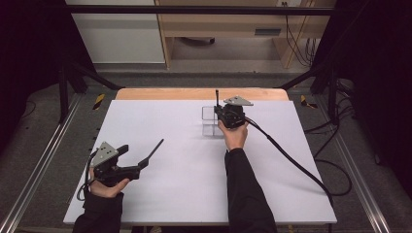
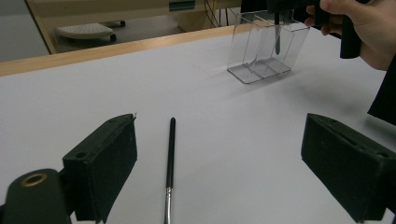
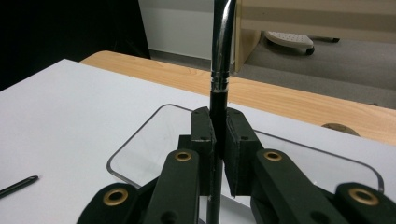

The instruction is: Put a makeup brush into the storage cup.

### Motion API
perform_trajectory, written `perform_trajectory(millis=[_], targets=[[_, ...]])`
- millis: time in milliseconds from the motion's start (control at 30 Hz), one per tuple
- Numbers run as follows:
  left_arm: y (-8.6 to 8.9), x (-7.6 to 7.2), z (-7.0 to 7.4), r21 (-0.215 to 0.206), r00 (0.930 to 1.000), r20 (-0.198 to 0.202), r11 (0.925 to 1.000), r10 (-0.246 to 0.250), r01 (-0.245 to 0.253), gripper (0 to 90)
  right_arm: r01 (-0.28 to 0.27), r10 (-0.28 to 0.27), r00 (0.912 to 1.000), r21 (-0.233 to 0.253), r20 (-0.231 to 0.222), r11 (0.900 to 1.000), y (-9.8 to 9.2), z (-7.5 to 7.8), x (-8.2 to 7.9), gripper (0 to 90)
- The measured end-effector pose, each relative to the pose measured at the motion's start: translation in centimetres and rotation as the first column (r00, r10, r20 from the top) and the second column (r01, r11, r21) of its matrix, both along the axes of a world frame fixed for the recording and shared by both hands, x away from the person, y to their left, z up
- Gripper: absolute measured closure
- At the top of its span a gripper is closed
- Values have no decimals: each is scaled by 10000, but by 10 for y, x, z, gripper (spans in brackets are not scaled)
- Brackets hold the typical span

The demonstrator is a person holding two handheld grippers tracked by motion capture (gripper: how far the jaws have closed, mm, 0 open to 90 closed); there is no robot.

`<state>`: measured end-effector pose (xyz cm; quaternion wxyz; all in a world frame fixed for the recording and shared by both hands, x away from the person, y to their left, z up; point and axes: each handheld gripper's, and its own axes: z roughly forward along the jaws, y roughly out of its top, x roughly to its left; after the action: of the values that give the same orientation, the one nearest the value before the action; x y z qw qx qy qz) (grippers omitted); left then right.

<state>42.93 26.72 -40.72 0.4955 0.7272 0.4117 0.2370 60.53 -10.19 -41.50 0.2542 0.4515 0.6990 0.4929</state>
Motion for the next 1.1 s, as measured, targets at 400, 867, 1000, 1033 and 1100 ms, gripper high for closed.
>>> perform_trajectory(millis=[400, 867, 1000, 1033, 1100], targets=[[-2, 0, -1, 48, 10000, -30, 10000, -18, 18, 100, 57, -59, 9998, -110, -201, 9999, -6, -7, -3, 835], [-2, 1, -1, 79, 10000, -55, 10000, -31, 32, 100, -140, 133, 9994, -238, -307, 9996, -17, -1, -16, 744], [-2, 0, -1, 97, 10000, -48, 9999, -32, 32, 100, -370, 369, 9993, -38, -70, 9993, -24, 8, -28, 716], [-3, 0, -1, 108, 10000, -48, 9999, -31, 31, 100, -496, 497, 9988, 86, -35, 9987, -25, 10, -32, 701], [-3, 0, -1, 138, 10000, -51, 9999, -23, 24, 100, -699, 700, 9976, 156, -2, 9974, -27, 14, -39, 673]])
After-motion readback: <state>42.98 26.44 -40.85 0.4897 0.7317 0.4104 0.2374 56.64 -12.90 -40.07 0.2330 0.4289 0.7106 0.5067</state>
